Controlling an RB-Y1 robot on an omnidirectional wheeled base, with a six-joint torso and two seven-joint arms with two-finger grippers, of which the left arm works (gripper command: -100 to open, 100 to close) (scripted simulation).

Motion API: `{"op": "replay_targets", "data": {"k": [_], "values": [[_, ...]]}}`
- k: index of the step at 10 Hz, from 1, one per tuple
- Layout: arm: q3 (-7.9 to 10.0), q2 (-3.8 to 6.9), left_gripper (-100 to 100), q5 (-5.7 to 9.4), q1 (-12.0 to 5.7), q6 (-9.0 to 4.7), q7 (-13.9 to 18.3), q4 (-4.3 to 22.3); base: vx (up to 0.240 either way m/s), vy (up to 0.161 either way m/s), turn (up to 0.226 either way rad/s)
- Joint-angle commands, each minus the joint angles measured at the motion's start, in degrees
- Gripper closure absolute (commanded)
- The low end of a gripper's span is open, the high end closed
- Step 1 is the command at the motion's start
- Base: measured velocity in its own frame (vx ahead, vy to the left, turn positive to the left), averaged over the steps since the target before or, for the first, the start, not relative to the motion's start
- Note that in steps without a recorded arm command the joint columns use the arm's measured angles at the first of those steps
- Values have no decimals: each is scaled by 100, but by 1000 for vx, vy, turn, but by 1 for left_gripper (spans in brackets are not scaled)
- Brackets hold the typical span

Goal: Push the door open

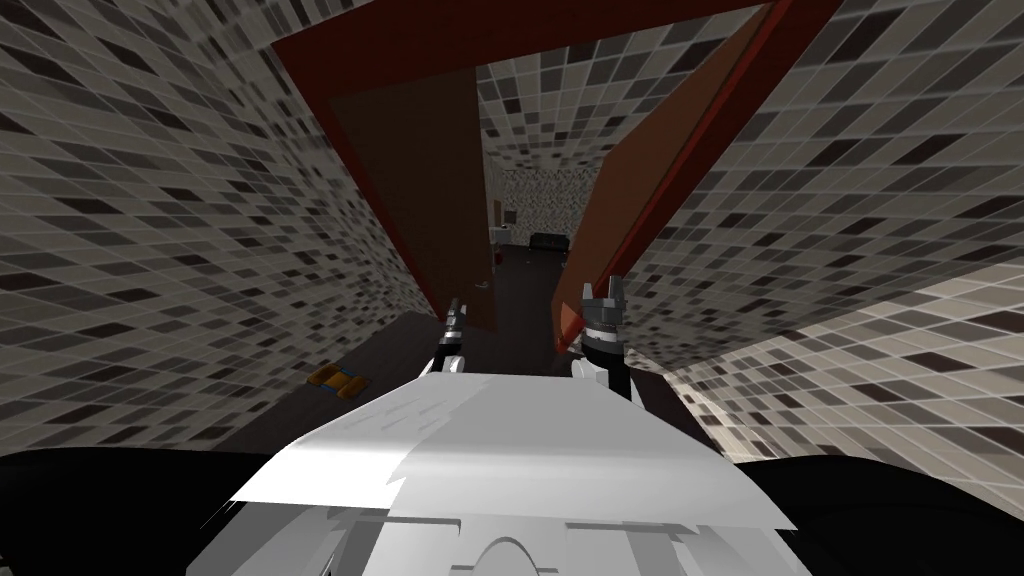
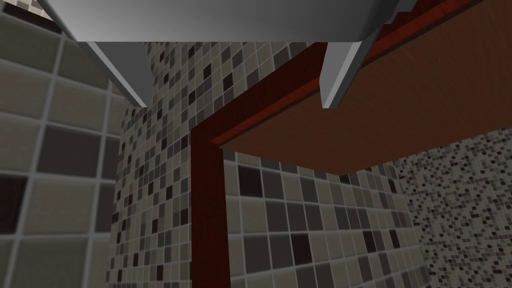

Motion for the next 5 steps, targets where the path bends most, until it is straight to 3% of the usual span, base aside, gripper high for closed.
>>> {"op": "replay_targets", "data": {"k": [1,4,5], "values": [[-25,3,-100,6,-52,-2,3,168,63,67,-22],[-130,26,-100,39,-356,-81,34,789,79,74,-54],[-130,26,-100,39,-356,-81,34,887,58,62,-19]]}}
